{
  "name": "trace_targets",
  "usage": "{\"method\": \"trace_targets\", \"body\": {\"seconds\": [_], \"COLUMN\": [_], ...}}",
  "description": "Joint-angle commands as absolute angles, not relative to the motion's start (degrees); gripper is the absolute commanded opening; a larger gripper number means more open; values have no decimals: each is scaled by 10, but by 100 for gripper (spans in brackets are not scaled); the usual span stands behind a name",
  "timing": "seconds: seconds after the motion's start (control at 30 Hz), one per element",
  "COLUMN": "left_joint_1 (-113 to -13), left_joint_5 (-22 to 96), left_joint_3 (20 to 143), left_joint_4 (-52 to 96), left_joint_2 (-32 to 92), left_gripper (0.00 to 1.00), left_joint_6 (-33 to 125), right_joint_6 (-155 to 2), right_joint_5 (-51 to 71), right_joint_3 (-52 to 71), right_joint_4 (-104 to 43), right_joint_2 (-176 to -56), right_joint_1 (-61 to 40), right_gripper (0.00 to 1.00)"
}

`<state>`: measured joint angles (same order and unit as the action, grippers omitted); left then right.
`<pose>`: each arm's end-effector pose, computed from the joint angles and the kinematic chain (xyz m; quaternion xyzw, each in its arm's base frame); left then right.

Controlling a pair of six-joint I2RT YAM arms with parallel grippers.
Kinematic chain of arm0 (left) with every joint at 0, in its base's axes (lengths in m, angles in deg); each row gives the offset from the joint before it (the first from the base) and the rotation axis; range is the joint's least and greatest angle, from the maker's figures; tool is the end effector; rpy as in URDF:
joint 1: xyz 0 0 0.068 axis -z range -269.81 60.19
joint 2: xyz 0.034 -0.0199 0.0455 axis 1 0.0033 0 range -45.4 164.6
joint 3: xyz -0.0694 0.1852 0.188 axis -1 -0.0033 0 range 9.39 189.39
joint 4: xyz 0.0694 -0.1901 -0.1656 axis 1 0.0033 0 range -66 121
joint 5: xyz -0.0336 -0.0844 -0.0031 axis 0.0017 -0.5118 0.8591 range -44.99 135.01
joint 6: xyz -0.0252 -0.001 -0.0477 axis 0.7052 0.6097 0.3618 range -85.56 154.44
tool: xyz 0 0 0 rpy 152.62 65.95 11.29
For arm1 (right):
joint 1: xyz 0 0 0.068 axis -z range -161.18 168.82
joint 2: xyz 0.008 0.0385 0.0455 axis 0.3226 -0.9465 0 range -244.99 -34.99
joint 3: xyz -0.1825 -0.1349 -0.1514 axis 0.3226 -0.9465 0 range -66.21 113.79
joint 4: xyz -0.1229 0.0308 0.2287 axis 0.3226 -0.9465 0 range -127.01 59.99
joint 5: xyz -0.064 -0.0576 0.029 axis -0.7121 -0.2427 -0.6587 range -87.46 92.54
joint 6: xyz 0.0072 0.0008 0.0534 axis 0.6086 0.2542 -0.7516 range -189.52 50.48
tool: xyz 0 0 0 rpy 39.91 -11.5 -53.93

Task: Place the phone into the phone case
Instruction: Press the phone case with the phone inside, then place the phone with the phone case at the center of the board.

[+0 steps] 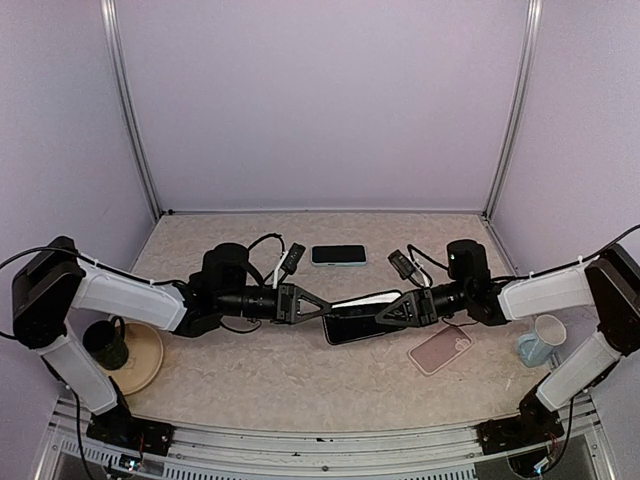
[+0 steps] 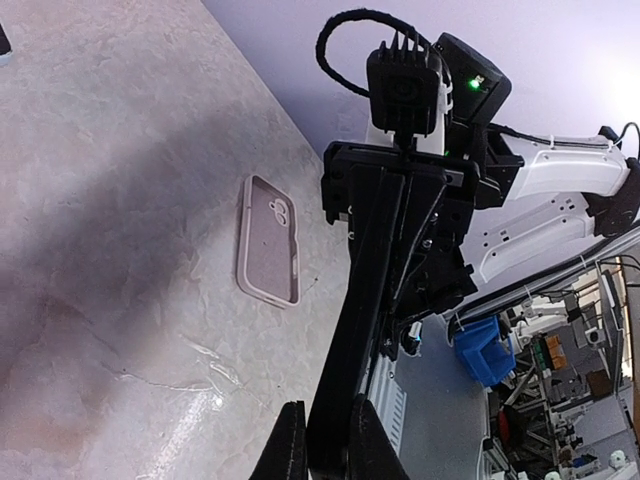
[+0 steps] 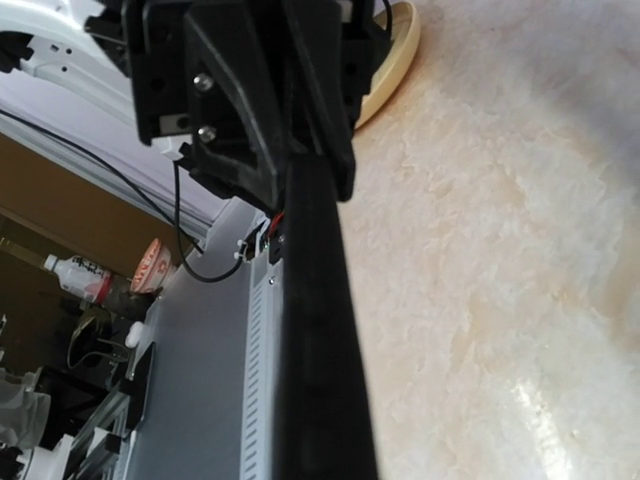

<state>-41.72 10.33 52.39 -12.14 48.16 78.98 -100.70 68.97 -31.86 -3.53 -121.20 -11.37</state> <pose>0.2110 -0.2654 0.2002 0.2060 0.7483 -0.5857 0.2337 0.2262 0.1693 0.1834 -0.2866 0.7096 0.6264 0.1482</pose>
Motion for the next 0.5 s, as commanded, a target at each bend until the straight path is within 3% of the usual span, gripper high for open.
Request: {"method": "trace_targets", "body": {"seconds": [0.0,0.1,0.47], "left_joint_1": [-422,-418,-414], "left_joint_5": [171,169,184], "left_joint_3": [535,535,555], "left_joint_4": [-96,-95,-52], "left_joint_2": [441,443,424], "left_gripper": [3,18,53], "left_joint_6": [768,762,719], "right_joint_6": [-1023,-1041,-1050], "right_joint_5": [650,651,658], "right_joint_3": [-314,-312,-308], "right_joint_4": [-52,-39,-39], "right_joint_2": [-1229,-1235,-1235], "right_joint_1": [-111,-111,-115], "right_gripper": [3,3,3]}}
